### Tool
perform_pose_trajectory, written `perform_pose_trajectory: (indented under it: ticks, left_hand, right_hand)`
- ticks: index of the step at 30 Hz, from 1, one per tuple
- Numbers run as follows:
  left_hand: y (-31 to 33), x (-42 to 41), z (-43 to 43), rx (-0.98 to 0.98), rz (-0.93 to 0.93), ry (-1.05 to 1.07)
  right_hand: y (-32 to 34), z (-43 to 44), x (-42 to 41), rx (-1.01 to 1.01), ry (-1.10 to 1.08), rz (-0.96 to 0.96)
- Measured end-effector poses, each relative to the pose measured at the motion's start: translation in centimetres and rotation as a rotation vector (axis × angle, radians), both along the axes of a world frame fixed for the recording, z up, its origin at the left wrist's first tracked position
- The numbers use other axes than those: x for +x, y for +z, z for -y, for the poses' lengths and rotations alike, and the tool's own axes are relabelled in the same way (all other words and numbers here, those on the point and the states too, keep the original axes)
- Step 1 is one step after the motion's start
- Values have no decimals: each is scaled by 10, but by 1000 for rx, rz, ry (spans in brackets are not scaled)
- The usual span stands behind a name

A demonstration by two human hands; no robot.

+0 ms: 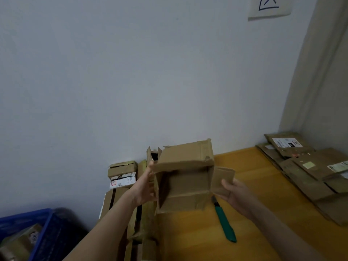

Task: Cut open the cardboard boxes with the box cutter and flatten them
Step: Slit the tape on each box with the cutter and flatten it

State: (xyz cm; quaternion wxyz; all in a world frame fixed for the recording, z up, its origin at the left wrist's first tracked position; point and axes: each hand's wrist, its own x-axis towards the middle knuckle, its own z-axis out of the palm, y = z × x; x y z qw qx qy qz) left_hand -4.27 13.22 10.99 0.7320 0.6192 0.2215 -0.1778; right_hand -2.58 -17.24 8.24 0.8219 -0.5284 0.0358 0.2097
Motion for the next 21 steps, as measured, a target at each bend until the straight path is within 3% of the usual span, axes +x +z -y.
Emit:
perform_pose_trajectory:
  ticks: [6,9,12,17,21]
  left_hand:
    - [10,-5,-6,-22,15,-60]
    - [13,-10,2,12,116,-52]
    - [11,-14,17,110,209,-117]
    - [8,-21,31,201,319,-342]
    - [10,-27,34,298,366,-443]
  right_hand:
    - [0,22,-1,-242,306,161]
    - [-5,35,4,-270,476,38]
    - [-10,24,6,-355,341,-89]
    - [-7,11,11,-12,28,-313]
    - [-7,13,13,-16,-1,-331]
